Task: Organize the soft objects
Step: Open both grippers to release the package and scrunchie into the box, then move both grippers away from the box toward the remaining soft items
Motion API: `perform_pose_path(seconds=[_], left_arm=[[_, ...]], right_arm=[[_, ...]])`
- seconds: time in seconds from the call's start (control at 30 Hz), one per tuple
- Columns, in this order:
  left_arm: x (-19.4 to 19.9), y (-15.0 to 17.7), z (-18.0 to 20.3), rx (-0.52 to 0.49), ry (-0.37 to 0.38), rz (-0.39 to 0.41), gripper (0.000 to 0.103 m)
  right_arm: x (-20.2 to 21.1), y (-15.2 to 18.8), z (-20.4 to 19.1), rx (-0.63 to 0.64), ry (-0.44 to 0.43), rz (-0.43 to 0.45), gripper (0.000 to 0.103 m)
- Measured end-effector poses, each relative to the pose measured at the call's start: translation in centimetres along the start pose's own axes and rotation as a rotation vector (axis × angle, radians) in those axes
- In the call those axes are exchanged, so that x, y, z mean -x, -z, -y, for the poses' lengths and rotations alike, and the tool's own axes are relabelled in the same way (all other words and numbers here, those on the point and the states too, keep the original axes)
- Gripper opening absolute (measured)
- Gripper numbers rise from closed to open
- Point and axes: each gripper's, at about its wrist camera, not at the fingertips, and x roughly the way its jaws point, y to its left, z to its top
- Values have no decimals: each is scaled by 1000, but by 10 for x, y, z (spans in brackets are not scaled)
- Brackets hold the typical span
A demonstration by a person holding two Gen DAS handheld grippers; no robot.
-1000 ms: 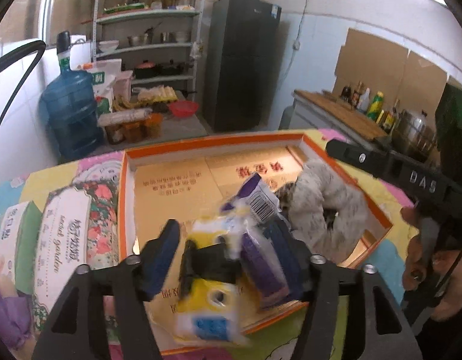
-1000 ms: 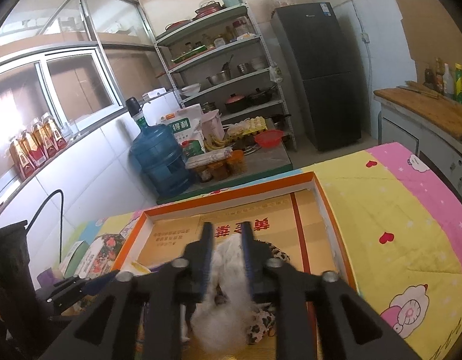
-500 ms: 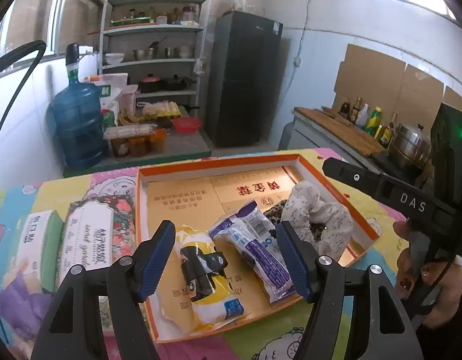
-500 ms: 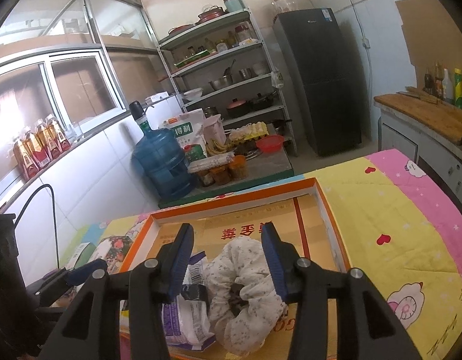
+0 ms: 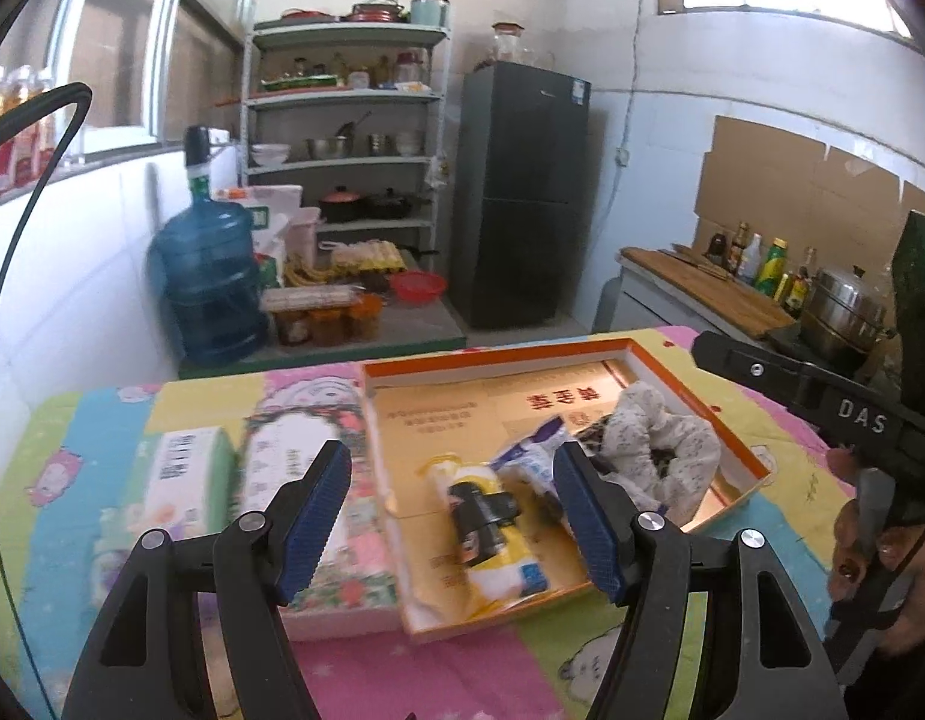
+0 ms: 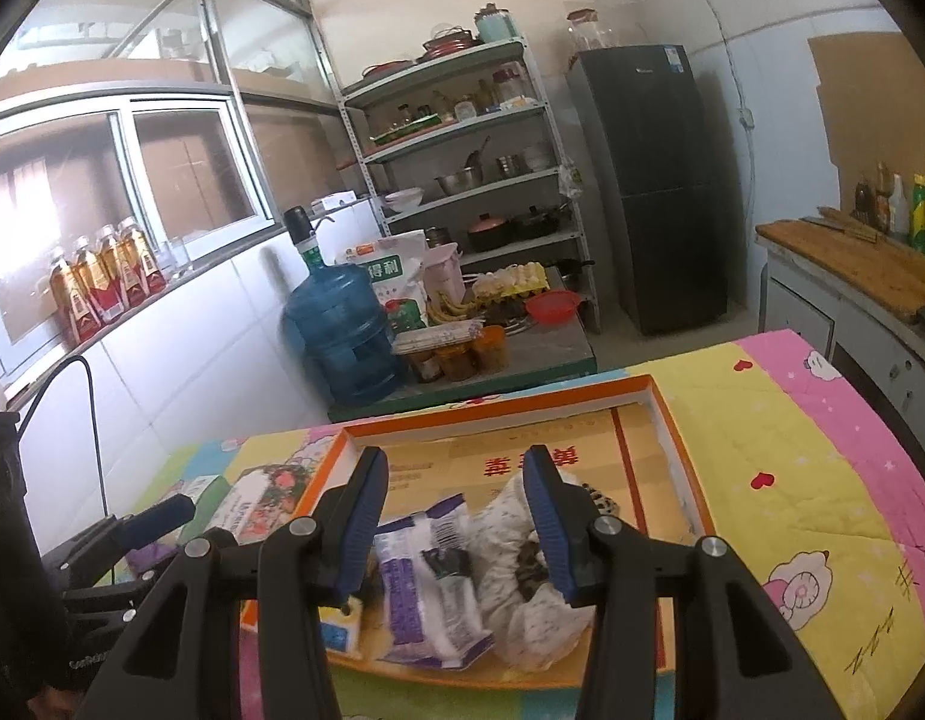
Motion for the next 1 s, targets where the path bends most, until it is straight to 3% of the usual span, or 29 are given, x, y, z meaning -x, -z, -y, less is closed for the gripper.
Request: perform_pose_path(seconds=[1.0], left_arm=[[100, 37, -108, 111, -147, 90, 72]], right_arm=[[36, 24, -119, 124, -55, 8, 47]])
